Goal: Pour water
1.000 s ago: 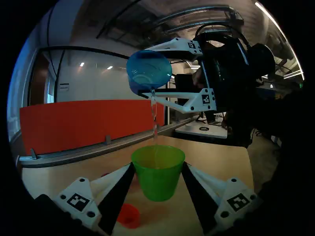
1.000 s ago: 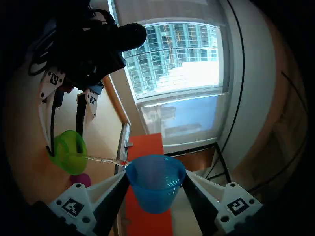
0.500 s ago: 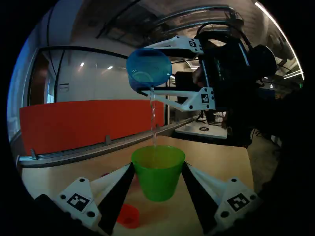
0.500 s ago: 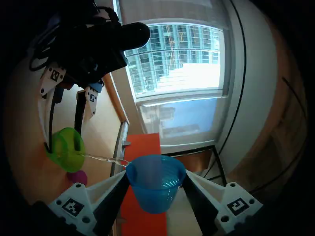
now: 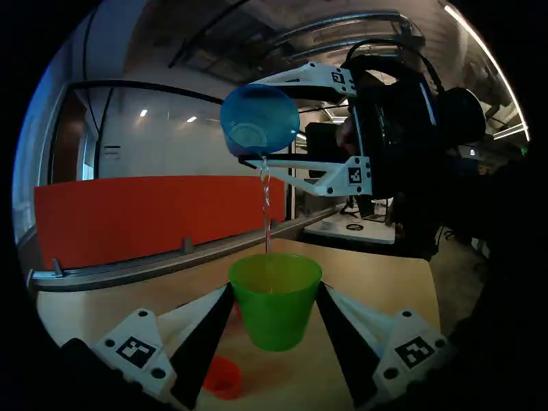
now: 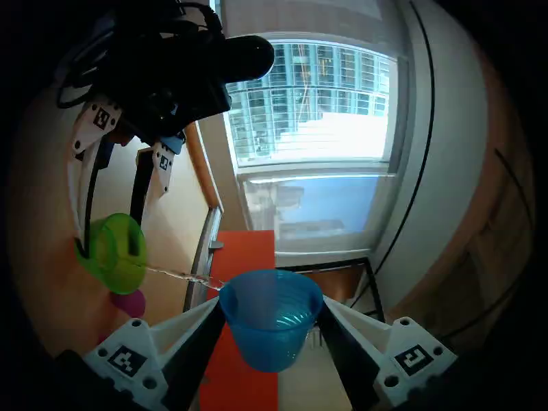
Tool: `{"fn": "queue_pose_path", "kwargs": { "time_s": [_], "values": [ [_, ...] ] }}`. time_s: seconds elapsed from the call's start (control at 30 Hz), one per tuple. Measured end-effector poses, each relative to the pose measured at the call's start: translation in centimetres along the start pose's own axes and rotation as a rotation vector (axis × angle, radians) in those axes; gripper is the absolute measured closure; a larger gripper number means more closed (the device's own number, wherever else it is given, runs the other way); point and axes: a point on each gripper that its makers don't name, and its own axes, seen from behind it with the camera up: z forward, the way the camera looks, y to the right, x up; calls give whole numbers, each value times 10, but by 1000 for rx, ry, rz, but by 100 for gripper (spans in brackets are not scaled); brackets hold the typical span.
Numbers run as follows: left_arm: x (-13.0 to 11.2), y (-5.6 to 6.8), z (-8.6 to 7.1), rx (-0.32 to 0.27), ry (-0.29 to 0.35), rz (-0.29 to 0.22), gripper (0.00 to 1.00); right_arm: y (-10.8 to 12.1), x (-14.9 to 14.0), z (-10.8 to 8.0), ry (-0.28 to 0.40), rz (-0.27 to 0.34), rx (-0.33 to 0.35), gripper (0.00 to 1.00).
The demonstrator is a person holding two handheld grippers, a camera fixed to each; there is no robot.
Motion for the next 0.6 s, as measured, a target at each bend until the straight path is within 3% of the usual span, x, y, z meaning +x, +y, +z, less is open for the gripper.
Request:
{"fn": "queue_pose_path", "kwargs": {
  "time_s": [0.6],
  "values": [
    [-1, 0, 1, 0, 5, -5, 15, 4, 3, 2, -7, -64, -15, 10]
  ]
}}
